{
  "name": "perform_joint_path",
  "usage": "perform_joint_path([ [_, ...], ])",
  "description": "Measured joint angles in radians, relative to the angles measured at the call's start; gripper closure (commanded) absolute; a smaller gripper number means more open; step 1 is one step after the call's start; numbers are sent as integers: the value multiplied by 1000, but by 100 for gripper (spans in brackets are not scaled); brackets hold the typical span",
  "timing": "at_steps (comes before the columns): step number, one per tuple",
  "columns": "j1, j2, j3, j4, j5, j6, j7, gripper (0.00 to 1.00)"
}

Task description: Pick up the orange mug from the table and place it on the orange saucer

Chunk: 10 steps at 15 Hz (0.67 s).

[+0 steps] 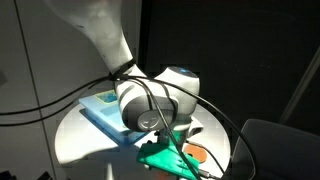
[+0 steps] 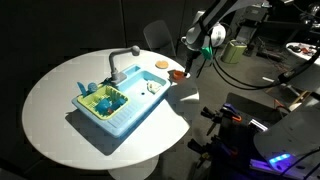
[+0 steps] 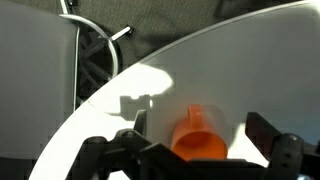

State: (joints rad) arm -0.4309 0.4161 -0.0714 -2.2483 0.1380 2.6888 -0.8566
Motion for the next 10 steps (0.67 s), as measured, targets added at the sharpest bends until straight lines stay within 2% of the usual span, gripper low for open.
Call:
perform_joint_path([
  [10, -70, 10, 89, -31, 101, 51, -146, 0],
])
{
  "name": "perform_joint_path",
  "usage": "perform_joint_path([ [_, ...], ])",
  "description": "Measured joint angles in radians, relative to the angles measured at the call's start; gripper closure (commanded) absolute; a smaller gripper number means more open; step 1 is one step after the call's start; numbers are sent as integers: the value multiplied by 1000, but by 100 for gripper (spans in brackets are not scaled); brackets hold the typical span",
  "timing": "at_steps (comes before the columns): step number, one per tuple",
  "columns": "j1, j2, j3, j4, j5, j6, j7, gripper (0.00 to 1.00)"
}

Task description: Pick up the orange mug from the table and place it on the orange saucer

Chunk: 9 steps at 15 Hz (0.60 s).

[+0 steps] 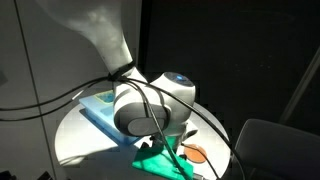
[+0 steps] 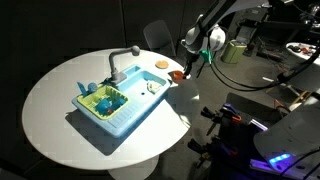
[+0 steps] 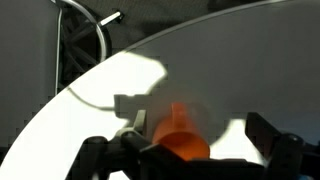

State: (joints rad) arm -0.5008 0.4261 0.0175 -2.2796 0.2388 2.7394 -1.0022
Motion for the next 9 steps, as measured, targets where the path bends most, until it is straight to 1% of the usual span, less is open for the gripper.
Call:
perform_joint_path([
  [9, -1, 9, 4, 0, 3, 0, -22, 0],
])
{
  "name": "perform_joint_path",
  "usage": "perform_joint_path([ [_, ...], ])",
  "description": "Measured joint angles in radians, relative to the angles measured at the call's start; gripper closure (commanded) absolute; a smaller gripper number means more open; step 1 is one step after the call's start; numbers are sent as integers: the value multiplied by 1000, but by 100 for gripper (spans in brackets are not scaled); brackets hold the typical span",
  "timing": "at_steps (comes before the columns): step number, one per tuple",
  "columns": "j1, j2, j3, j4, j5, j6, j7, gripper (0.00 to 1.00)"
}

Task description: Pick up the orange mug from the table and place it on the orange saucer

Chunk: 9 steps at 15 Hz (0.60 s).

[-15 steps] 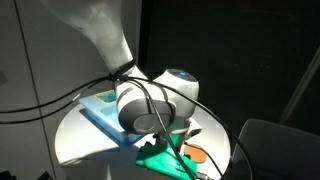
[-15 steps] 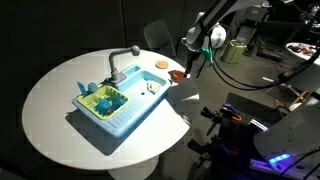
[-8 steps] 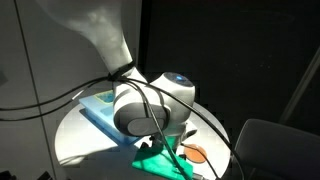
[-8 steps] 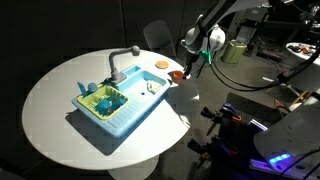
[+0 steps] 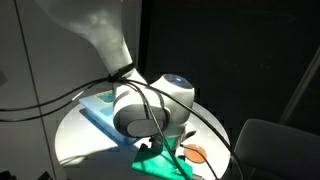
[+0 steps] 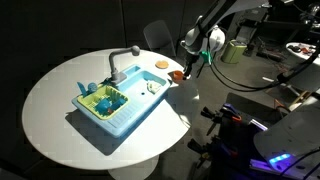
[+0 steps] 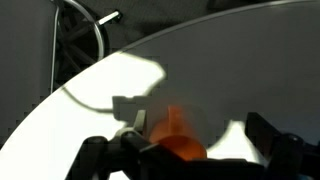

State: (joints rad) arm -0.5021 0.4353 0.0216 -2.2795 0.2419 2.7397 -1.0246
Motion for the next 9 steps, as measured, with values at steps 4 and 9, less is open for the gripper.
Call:
perform_joint_path([
  [4, 0, 10, -1, 4, 0, 0, 0, 0],
  [9, -5, 18, -4, 11, 0, 4, 0, 0],
])
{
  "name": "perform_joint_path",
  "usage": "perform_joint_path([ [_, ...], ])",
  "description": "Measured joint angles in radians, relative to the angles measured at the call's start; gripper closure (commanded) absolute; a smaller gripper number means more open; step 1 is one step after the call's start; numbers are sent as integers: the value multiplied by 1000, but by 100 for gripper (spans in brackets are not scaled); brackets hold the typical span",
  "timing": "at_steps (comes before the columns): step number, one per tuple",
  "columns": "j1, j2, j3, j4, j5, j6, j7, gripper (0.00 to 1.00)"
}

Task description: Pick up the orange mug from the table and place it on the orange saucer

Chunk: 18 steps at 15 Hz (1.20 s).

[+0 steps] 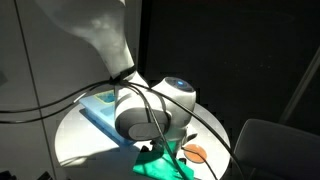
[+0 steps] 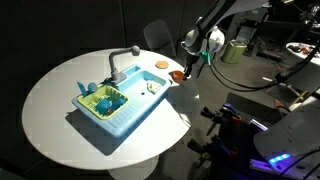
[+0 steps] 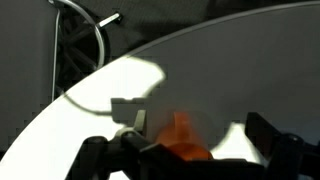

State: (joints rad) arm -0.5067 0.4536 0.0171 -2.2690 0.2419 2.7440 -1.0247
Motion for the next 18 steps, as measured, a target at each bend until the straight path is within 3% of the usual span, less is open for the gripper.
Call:
perform_joint_path([
  [1, -1, 0, -1, 1, 0, 2, 0, 0],
  [2, -3, 1, -1, 3, 0, 4, 0, 25],
  [3, -5, 1, -2, 5, 0, 5, 0, 25],
  [12, -17, 12, -4, 24, 0, 6, 0, 98],
  [18, -17, 14, -3, 25, 0, 6, 0, 96],
])
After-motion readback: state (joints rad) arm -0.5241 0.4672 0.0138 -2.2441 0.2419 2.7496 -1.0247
